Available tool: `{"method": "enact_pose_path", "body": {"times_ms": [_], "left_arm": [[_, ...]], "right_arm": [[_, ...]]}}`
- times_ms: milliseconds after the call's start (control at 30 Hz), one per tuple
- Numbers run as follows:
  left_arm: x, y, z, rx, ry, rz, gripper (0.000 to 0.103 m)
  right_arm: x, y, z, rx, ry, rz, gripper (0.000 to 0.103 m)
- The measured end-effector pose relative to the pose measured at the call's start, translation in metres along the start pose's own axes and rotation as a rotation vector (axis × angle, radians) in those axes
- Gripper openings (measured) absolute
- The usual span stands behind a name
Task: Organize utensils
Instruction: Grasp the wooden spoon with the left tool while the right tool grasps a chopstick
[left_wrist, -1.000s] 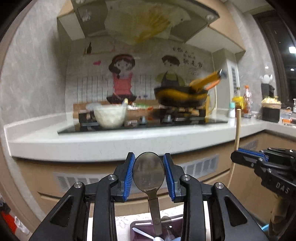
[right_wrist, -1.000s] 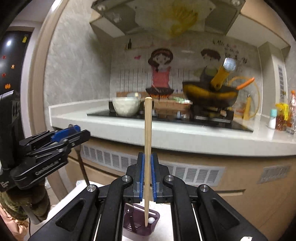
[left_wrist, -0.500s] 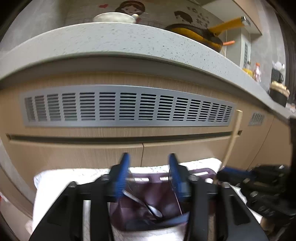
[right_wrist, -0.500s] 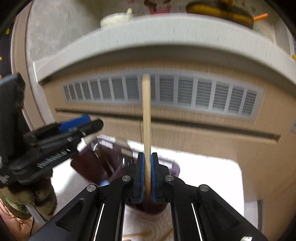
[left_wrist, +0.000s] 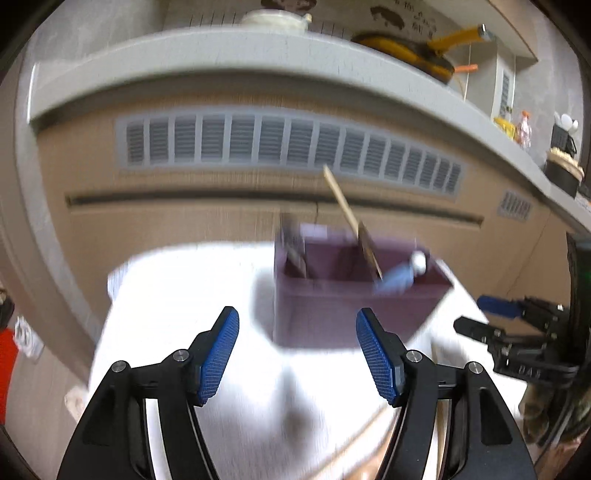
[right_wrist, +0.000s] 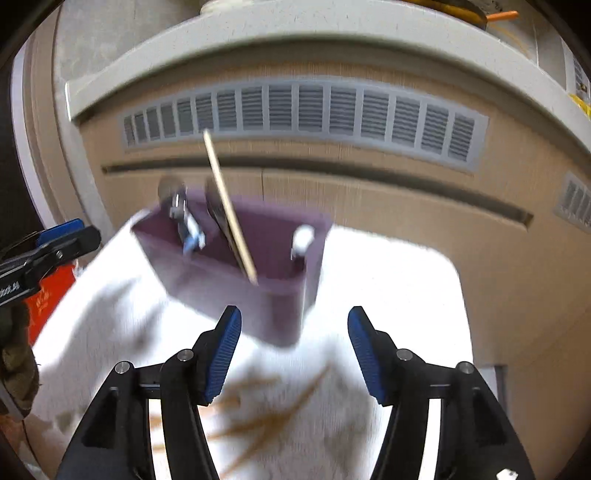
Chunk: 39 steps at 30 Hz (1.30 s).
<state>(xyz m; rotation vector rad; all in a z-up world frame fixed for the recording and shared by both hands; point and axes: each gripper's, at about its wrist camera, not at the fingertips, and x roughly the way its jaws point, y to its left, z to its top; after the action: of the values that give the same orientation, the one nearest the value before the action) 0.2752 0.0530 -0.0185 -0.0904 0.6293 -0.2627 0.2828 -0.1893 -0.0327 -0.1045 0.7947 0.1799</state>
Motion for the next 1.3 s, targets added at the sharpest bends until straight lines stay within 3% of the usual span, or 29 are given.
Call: {"method": "enact_pose_path", "body": {"times_ms": [67, 167, 333, 367, 400, 467, 733, 900, 1200, 1300], "left_arm": [[0.0, 0.001, -0.022, -0.009, 0.064, -0.023, 0.067], [0.003, -0.01, -0.045, 0.008, 0.154, -0.06, 0.067], [0.008, -0.037, -0.071, 0.098, 0.245, -0.096, 0.067], [0.009, -0.043, -0.075, 0.112, 0.261, -0.101, 0.067], [0.01, -0.047, -0.077, 0.124, 0.27, -0.101, 0.067], [0.011, -0.054, -0.08, 0.144, 0.281, -0.098, 0.067], [0.009, -0.059, -0.077, 0.151, 0.289, -0.096, 0.067], [0.011, -0.06, -0.076, 0.149, 0.303, -0.093, 0.067], [0.015, -0.067, -0.072, 0.2, 0.333, -0.119, 0.066], [0.019, -0.069, -0.067, 0.247, 0.369, -0.177, 0.044]], "right_arm": [[0.002, 0.002, -0.015, -0.01, 0.034, -0.03, 0.063], [0.003, 0.006, -0.042, -0.021, 0.066, -0.07, 0.086], [0.012, 0.015, -0.066, -0.021, 0.128, -0.054, 0.087], [0.015, 0.015, -0.066, -0.004, 0.14, -0.046, 0.082], [0.02, 0.013, -0.066, 0.015, 0.162, -0.034, 0.064], [0.031, 0.008, -0.065, 0.049, 0.208, -0.005, 0.039], [0.039, 0.015, -0.061, 0.053, 0.234, -0.002, 0.032], [0.035, 0.012, -0.064, 0.026, 0.241, 0.008, 0.014], [0.014, -0.015, -0.082, 0.061, 0.25, 0.004, 0.008], [0.007, -0.019, -0.086, 0.075, 0.244, 0.008, 0.008]]}}
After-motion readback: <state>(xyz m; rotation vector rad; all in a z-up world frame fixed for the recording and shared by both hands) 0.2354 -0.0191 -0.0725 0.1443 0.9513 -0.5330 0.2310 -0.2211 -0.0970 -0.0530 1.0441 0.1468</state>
